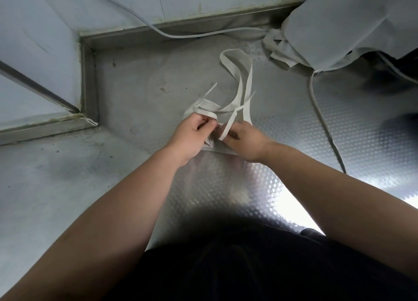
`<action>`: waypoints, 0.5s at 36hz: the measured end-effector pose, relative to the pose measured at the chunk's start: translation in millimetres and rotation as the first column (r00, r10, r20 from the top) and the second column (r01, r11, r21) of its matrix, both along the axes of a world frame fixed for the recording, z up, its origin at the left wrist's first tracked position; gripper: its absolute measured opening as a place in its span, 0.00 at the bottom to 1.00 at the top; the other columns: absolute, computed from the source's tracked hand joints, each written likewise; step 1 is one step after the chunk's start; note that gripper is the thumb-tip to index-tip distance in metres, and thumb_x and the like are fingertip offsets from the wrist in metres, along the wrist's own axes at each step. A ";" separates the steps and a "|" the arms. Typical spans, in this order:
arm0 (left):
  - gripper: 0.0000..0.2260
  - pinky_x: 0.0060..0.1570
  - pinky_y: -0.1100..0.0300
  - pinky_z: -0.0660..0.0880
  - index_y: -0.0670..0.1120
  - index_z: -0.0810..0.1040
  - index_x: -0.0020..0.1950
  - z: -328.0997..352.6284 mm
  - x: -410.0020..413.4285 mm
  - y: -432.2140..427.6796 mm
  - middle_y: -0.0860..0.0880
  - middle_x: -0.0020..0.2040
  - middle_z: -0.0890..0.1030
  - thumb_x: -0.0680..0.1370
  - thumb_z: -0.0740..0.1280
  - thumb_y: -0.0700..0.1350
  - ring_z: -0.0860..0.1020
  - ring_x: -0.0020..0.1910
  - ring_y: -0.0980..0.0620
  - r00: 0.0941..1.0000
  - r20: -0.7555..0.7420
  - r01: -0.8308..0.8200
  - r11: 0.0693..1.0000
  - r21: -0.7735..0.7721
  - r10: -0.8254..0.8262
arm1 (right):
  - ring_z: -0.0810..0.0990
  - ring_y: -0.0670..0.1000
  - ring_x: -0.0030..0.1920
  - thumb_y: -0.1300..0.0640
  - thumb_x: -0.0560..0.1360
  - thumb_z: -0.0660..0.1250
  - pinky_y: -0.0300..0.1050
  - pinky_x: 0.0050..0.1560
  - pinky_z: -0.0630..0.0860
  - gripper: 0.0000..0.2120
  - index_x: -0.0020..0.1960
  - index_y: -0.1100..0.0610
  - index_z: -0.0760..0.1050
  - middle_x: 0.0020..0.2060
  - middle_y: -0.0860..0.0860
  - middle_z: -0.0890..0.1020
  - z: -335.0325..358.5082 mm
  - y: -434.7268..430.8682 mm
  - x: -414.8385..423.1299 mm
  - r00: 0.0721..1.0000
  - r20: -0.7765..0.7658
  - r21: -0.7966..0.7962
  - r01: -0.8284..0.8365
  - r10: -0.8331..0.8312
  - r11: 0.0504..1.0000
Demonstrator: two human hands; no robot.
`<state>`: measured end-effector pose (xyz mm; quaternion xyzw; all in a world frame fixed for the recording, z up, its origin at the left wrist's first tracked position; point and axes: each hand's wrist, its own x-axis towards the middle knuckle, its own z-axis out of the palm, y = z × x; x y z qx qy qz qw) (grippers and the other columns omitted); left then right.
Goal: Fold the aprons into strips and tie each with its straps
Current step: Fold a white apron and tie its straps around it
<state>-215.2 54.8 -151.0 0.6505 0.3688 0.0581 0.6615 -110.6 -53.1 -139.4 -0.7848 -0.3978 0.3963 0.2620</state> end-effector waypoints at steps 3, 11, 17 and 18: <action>0.08 0.58 0.52 0.75 0.51 0.75 0.45 -1.8 4.5 2.2 0.49 0.46 0.82 0.79 0.63 0.39 0.80 0.49 0.50 0.998 -0.061 0.025 0.999 0.047 -0.022 | 0.76 0.47 0.45 0.51 0.79 0.61 0.39 0.45 0.71 0.12 0.60 0.50 0.77 0.45 0.47 0.79 -3.6 -1.0 0.0 1.000 -0.005 0.015 0.020 -0.020 1.000; 0.09 0.56 0.52 0.76 0.56 0.78 0.37 -5.3 8.0 0.5 0.54 0.43 0.83 0.75 0.69 0.44 0.81 0.48 0.52 0.979 -0.189 0.119 0.963 0.242 -0.073 | 0.75 0.47 0.38 0.41 0.75 0.64 0.43 0.40 0.70 0.16 0.46 0.54 0.77 0.38 0.47 0.77 -13.9 -2.8 -1.4 0.994 0.022 -0.006 0.104 -0.104 0.995; 0.14 0.54 0.65 0.72 0.64 0.79 0.45 0.0 -1.4 1.9 0.58 0.46 0.82 0.78 0.66 0.42 0.79 0.52 0.55 0.974 -0.113 0.218 0.946 0.239 -0.196 | 0.74 0.48 0.37 0.46 0.78 0.63 0.43 0.41 0.70 0.15 0.36 0.53 0.71 0.33 0.48 0.75 -4.5 -2.9 -1.7 0.981 -0.045 -0.014 0.190 -0.191 0.982; 0.14 0.53 0.67 0.71 0.63 0.79 0.46 1.6 -2.7 2.0 0.55 0.48 0.82 0.77 0.66 0.41 0.78 0.52 0.54 0.970 -0.092 0.240 0.939 0.245 -0.224 | 0.70 0.47 0.33 0.45 0.78 0.62 0.43 0.37 0.66 0.18 0.33 0.53 0.68 0.30 0.47 0.71 -4.2 -2.2 -1.4 0.980 -0.029 -0.030 0.198 -0.199 0.980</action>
